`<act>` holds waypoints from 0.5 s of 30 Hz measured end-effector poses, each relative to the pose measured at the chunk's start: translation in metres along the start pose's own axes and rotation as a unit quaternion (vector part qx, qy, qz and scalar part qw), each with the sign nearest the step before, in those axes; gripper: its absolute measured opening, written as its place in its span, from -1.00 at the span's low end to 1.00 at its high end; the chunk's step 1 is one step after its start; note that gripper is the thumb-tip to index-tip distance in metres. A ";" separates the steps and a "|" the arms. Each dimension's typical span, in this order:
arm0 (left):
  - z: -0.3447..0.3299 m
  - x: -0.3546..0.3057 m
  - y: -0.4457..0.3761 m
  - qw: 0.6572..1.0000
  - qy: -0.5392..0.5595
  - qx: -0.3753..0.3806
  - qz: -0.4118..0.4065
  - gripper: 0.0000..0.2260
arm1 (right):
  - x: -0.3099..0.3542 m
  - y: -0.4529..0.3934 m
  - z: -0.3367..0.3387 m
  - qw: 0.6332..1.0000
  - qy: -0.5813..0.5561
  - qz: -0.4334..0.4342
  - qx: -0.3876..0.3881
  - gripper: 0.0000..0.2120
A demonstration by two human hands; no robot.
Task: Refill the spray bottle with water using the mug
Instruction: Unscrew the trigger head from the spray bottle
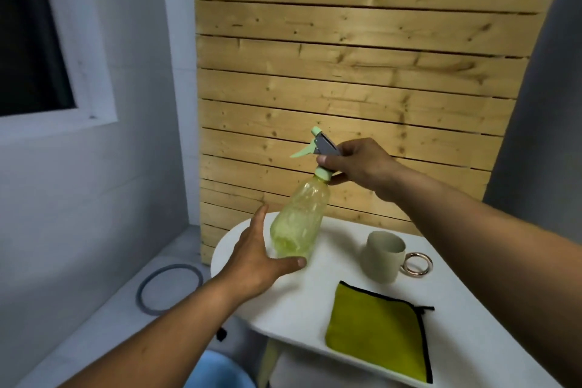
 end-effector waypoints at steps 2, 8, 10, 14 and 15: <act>0.010 0.001 0.006 1.000 0.015 -0.026 -0.003 0.13 | 0.011 0.007 -0.010 1.000 -0.018 0.004 0.000 -0.74; 0.043 -0.009 0.034 0.997 0.005 -0.068 -0.033 0.17 | 0.045 0.040 -0.038 0.998 -0.060 0.002 0.026 -0.75; 0.051 -0.006 0.044 0.996 0.000 -0.074 -0.041 0.16 | 0.050 0.046 -0.050 0.996 -0.086 -0.002 0.037 -0.74; 0.075 0.021 0.065 0.993 -0.020 -0.105 -0.046 0.00 | 0.040 0.052 -0.087 0.988 -0.142 -0.025 0.049 -0.73; 0.082 0.027 0.073 0.991 -0.033 -0.119 -0.043 -0.06 | 0.035 0.055 -0.098 0.985 -0.164 -0.035 0.051 -0.74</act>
Point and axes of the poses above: each hand's wrist, its own y-axis away from the middle knuckle, its own z-axis out of the back of the hand, x = y × z, the point moved 2 cm from there along -y, towards the middle knuckle, and after that the axes turned 1 degree about -y, right-handed, at the moved point
